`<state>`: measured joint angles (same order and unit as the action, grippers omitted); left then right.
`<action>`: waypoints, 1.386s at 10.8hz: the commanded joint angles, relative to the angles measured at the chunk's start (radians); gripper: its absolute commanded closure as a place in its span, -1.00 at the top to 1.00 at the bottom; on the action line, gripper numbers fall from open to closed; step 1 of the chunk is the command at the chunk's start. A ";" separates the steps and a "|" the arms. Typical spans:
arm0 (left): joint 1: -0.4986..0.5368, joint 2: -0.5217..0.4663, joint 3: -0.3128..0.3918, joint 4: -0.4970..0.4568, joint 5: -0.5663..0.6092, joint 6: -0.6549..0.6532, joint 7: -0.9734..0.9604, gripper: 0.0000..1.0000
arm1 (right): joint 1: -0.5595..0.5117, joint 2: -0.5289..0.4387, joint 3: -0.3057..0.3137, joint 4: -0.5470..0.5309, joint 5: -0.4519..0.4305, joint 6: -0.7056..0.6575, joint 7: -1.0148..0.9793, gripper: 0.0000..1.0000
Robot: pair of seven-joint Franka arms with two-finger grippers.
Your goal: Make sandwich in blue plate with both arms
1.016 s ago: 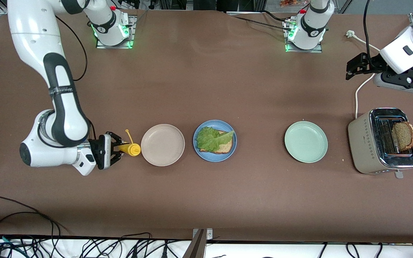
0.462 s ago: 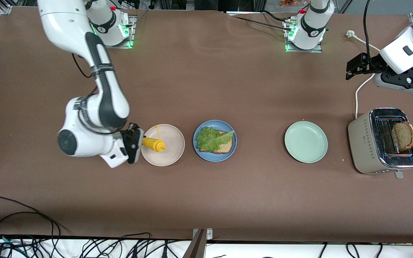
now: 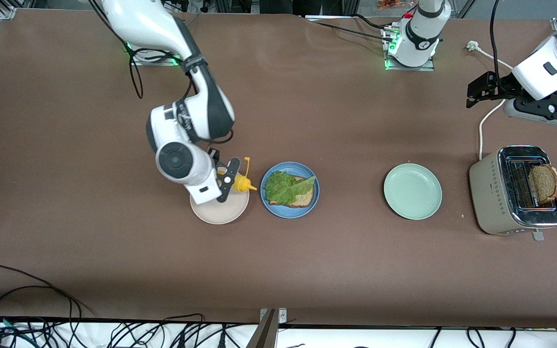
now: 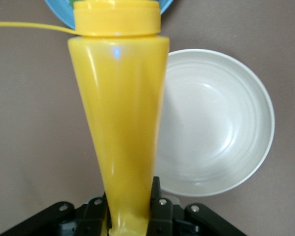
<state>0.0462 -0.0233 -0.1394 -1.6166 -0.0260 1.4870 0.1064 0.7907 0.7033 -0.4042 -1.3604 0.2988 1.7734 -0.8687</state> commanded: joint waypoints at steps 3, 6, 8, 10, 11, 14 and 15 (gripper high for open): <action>0.001 0.010 -0.005 0.031 0.018 -0.024 -0.004 1.00 | 0.152 0.065 -0.022 0.178 -0.187 -0.184 0.221 -1.00; 0.001 0.010 -0.005 0.031 0.018 -0.024 -0.005 1.00 | 0.237 0.128 -0.022 0.202 -0.286 -0.183 0.319 -1.00; 0.001 0.010 -0.005 0.031 0.018 -0.024 -0.004 1.00 | 0.265 0.177 -0.022 0.240 -0.325 -0.184 0.370 -1.00; 0.001 0.010 -0.005 0.031 0.018 -0.024 -0.004 1.00 | 0.281 0.197 -0.022 0.245 -0.360 -0.184 0.378 -1.00; 0.001 0.010 -0.005 0.031 0.018 -0.024 -0.004 1.00 | 0.282 0.202 -0.021 0.251 -0.383 -0.184 0.378 -1.00; 0.001 0.010 -0.005 0.031 0.018 -0.024 -0.004 1.00 | 0.282 0.213 -0.021 0.251 -0.409 -0.175 0.372 -1.00; 0.001 0.010 -0.005 0.031 0.018 -0.024 -0.004 1.00 | 0.277 0.213 -0.019 0.251 -0.415 -0.169 0.367 -1.00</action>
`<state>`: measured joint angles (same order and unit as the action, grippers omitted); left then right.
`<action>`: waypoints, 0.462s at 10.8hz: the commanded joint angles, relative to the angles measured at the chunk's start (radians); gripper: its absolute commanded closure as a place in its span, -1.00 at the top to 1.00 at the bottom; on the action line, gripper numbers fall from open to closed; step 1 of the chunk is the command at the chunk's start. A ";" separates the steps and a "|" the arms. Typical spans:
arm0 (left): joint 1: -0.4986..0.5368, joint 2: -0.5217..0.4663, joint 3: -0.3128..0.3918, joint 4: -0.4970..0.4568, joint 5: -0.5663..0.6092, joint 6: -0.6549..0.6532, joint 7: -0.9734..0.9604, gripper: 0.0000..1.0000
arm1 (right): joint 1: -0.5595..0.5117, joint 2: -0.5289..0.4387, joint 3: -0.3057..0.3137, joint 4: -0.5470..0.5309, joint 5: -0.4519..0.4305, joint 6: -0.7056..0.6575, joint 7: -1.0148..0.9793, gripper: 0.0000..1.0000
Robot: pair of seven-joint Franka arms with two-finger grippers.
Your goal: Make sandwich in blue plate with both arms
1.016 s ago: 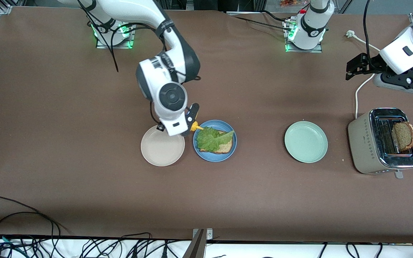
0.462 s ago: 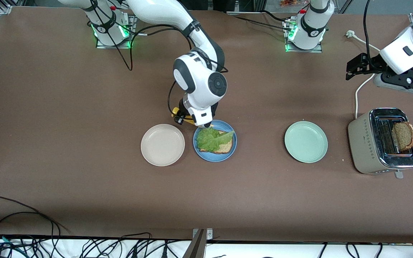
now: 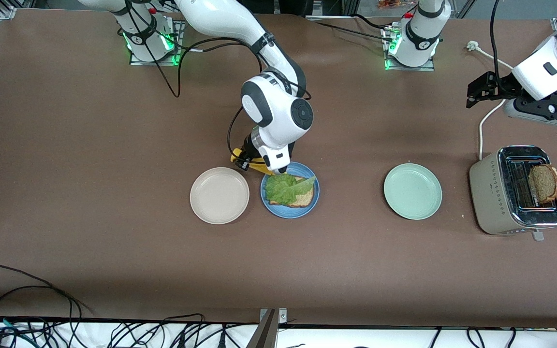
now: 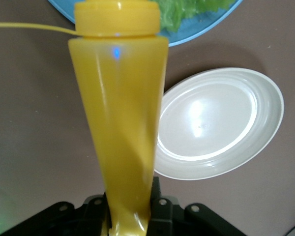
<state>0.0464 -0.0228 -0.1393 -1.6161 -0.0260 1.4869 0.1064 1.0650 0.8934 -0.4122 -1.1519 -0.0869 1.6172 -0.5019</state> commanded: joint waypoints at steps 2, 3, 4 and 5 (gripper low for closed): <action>0.001 0.009 -0.005 0.030 0.018 -0.024 -0.004 1.00 | -0.011 0.022 -0.013 0.041 -0.037 0.015 -0.029 -1.00; 0.001 0.011 -0.005 0.030 0.018 -0.024 -0.004 1.00 | -0.022 0.024 -0.013 0.041 -0.040 0.024 -0.038 -1.00; 0.001 0.009 -0.005 0.030 0.018 -0.024 -0.004 1.00 | -0.031 0.024 -0.013 0.041 -0.060 0.035 -0.049 -1.00; 0.001 0.011 -0.005 0.030 0.018 -0.024 -0.004 1.00 | -0.048 0.024 -0.011 0.040 -0.076 0.042 -0.078 -1.00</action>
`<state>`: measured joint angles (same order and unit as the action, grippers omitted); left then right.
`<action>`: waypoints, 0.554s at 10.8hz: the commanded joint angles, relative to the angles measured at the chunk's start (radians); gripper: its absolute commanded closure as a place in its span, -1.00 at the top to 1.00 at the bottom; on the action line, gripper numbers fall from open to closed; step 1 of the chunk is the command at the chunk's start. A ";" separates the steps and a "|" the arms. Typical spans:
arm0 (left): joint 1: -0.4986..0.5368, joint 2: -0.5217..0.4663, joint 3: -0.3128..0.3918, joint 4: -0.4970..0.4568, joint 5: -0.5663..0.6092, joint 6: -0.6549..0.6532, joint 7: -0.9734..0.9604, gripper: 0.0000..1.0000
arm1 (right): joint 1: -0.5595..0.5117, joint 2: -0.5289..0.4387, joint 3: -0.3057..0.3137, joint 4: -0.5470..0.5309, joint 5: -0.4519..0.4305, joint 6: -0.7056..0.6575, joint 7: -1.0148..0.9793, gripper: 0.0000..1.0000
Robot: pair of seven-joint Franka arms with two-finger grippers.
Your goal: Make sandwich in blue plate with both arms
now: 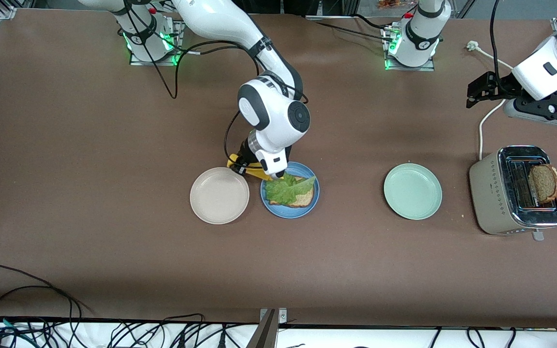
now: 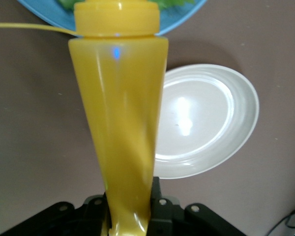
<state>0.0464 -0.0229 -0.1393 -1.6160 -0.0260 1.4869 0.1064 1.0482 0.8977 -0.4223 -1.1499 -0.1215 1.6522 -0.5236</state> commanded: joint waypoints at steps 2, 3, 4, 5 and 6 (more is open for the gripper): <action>0.001 0.009 -0.005 0.030 0.018 -0.024 -0.004 1.00 | -0.063 0.020 -0.003 0.029 -0.043 0.053 -0.108 -1.00; 0.001 0.011 -0.005 0.030 0.018 -0.024 -0.004 1.00 | -0.069 0.027 -0.003 0.029 -0.044 0.069 -0.111 -1.00; 0.001 0.009 -0.003 0.030 0.018 -0.024 -0.004 1.00 | -0.071 0.036 -0.003 0.029 -0.055 0.083 -0.110 -1.00; 0.001 0.011 -0.005 0.030 0.018 -0.024 -0.004 1.00 | -0.082 0.041 -0.001 0.027 -0.064 0.104 -0.111 -1.00; 0.001 0.011 -0.005 0.030 0.018 -0.024 -0.005 1.00 | -0.089 0.046 -0.001 0.022 -0.070 0.119 -0.111 -1.00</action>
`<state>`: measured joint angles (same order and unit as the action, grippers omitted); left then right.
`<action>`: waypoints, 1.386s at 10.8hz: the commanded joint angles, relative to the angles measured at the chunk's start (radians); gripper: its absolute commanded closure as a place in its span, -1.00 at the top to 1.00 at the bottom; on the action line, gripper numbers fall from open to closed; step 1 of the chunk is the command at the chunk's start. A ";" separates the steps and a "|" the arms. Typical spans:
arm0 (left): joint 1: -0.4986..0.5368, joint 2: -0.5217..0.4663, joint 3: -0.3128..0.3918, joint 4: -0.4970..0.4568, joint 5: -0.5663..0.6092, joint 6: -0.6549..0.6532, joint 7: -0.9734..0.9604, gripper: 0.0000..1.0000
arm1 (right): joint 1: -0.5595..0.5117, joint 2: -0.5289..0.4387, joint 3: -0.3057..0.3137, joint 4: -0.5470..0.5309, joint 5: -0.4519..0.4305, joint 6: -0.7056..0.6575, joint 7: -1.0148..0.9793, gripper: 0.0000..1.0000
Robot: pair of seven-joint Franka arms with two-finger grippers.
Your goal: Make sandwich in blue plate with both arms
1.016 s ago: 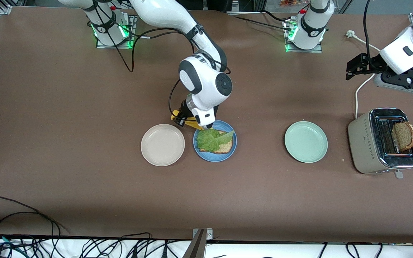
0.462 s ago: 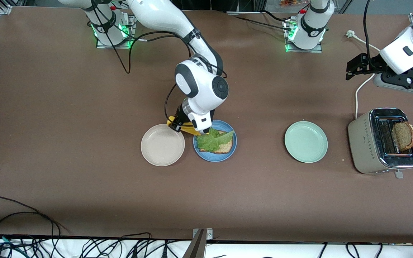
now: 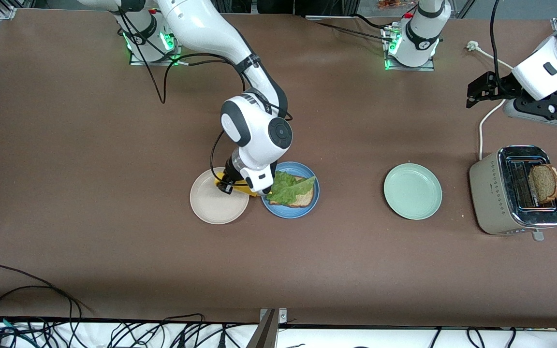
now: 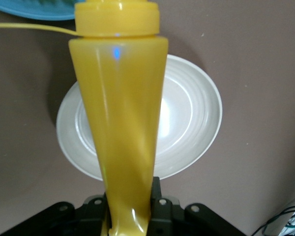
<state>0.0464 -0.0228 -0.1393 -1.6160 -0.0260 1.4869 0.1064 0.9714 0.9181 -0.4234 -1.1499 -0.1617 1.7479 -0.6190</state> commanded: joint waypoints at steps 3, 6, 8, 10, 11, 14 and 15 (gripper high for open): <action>0.001 0.009 -0.005 0.030 0.018 -0.024 -0.004 1.00 | -0.049 0.015 0.021 -0.013 -0.099 0.056 -0.016 -1.00; 0.001 0.011 -0.005 0.030 0.018 -0.024 -0.004 1.00 | -0.170 -0.028 0.177 -0.043 -0.225 0.082 -0.016 -1.00; 0.001 0.009 -0.003 0.030 0.018 -0.024 -0.004 1.00 | -0.245 -0.088 0.250 -0.079 -0.216 0.088 -0.019 -1.00; 0.001 0.009 -0.003 0.030 0.018 -0.025 -0.004 1.00 | -0.354 -0.168 0.363 -0.118 -0.170 0.090 -0.024 -1.00; 0.001 0.009 -0.003 0.030 0.018 -0.024 -0.004 1.00 | -0.402 -0.201 0.395 -0.141 -0.103 0.091 -0.056 -1.00; 0.001 0.011 -0.005 0.030 0.020 -0.025 -0.004 1.00 | -0.563 -0.266 0.471 -0.175 0.144 0.090 -0.184 -1.00; 0.001 0.009 -0.005 0.028 0.020 -0.024 -0.004 1.00 | -0.638 -0.265 0.520 -0.175 0.203 0.091 -0.239 -1.00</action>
<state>0.0463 -0.0228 -0.1393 -1.6160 -0.0260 1.4867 0.1064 0.4843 0.7062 -0.0054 -1.2590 -0.0920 1.8242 -0.7513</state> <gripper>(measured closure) 0.000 0.709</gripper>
